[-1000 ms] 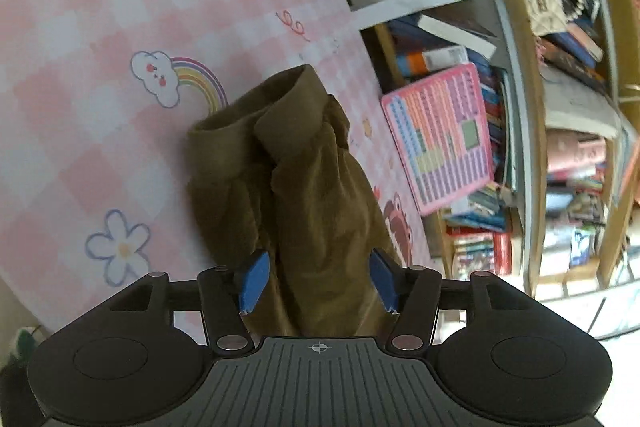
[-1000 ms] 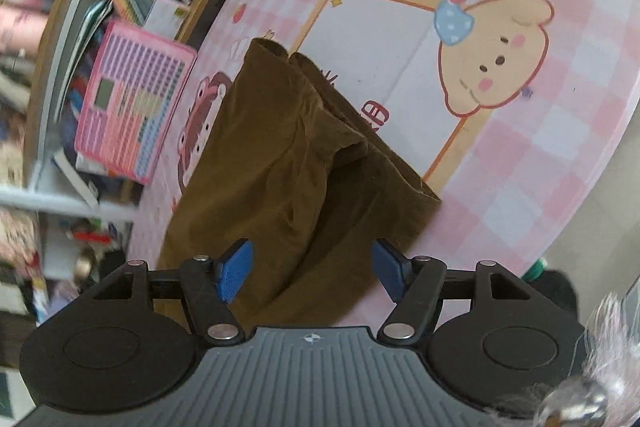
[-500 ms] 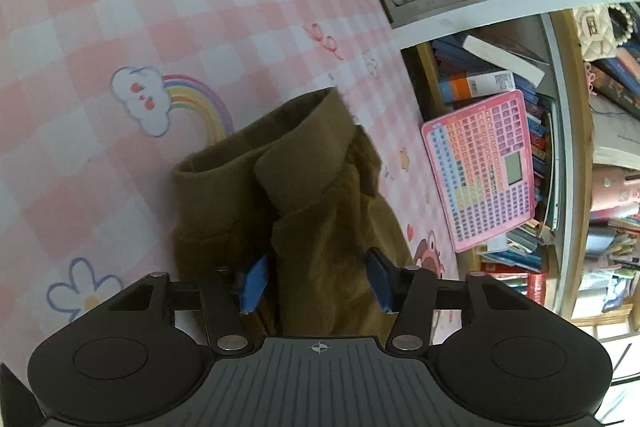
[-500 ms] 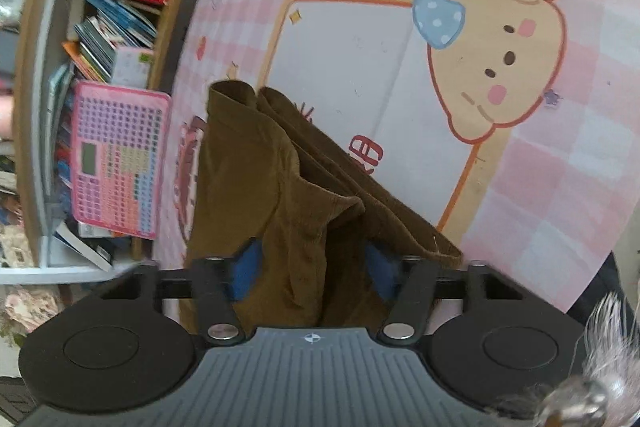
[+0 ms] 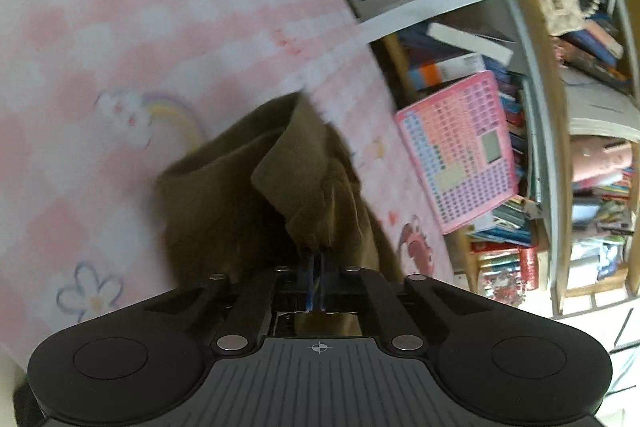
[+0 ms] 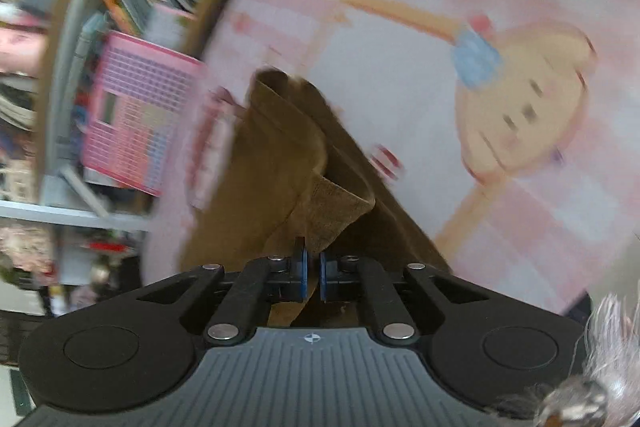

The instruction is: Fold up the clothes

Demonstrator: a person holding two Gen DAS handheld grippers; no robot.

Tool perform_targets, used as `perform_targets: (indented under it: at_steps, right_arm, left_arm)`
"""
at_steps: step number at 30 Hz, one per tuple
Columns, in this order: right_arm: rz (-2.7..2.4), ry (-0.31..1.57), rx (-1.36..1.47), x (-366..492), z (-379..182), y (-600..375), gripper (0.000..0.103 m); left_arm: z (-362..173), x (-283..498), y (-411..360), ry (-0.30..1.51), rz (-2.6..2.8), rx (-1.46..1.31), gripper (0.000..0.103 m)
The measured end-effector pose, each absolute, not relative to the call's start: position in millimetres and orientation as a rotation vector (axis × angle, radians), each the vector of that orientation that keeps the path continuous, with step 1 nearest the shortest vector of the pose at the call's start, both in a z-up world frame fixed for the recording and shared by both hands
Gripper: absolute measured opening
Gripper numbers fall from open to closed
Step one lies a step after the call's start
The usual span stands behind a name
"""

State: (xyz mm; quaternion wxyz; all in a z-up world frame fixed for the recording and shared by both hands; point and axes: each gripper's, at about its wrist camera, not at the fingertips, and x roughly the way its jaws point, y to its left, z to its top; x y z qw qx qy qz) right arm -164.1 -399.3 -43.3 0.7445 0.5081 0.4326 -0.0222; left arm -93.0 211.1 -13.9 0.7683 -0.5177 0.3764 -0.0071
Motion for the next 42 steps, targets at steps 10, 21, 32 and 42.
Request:
perform_targets:
  at_steps: [10,21,32,42]
  right_arm:
    - [-0.057,0.881,1.164,-135.4,-33.1,-398.0,0.005]
    - [0.172,0.526,0.904,-136.8,110.9,-409.9,0.004]
    - [-0.141,0.926,0.916,-164.4,-35.5,-389.5,0.003]
    - [-0.066,0.876,0.699,-175.7,28.5,-370.3,0.004]
  left_arm:
    - [-7.1,-64.7,197.2,0.811,0.022,-1.087,0.001]
    - [84.0,-68.0,211.8,0.573,-0.239,-0.989,0.001]
    - [-10.9,-84.5,214.8,0.82,-0.092,-1.005,0.001]
    - [6.5,-90.7,224.3,0.77,-0.122,-0.931,0.001]
